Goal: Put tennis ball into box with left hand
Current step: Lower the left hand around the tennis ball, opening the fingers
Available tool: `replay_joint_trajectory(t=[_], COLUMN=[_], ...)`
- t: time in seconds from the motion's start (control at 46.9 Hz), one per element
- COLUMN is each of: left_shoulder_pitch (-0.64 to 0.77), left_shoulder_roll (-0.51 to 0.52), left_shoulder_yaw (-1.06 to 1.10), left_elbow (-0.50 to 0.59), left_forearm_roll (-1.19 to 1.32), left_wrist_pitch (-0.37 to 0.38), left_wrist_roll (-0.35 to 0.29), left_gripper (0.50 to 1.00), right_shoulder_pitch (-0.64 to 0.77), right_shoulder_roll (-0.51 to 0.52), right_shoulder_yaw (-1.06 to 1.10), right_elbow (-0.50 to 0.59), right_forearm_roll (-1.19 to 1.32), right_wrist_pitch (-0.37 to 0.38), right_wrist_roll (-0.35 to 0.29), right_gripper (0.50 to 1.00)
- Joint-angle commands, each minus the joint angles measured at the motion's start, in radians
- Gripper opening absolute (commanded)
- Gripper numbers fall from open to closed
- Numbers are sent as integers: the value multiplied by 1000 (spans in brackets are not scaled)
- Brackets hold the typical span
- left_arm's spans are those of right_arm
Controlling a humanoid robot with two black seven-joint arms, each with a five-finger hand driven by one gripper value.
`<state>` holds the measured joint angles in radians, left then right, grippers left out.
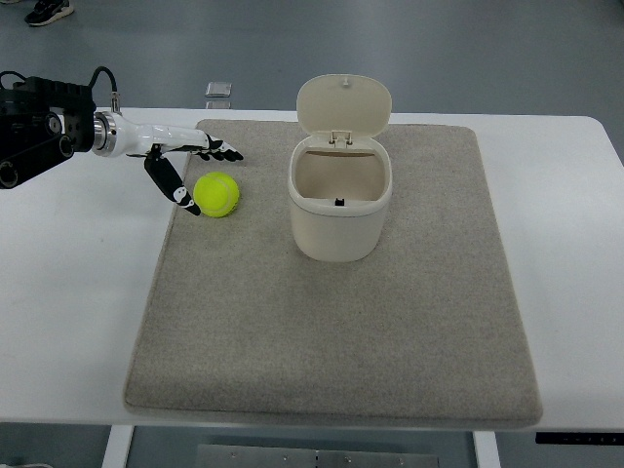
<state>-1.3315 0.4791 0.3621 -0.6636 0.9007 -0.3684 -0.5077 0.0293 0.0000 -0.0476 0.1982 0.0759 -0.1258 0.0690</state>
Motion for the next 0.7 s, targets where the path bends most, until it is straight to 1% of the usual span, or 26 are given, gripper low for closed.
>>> replay_joint_trajectory(t=[0.0,0.107,0.341,0.683], left_shoulder_pitch=[5,31,40,58], left_shoulder_roll=[-4,-22,-37,-62], left_shoulder_yaw=[0,1,1,-2], left_elbow=[2,6,30,39], left_forearm_roll=[0,1,29,27], left_wrist_pitch=[2,23,63,86], left_wrist_roll=[0,0,0,2], left_gripper=[979,979,977,975], right_shoulder_pitch=[0,0,0,0], right_shoulder_roll=[0,0,0,0], right_shoulder_yaw=[0,0,0,0], right_elbow=[0,0,0,0], right_forearm_roll=[-1,1,1,1], right_wrist_pitch=[0,0,0,0], right_wrist_roll=[0,0,0,0], right_gripper=[901,903,901,901])
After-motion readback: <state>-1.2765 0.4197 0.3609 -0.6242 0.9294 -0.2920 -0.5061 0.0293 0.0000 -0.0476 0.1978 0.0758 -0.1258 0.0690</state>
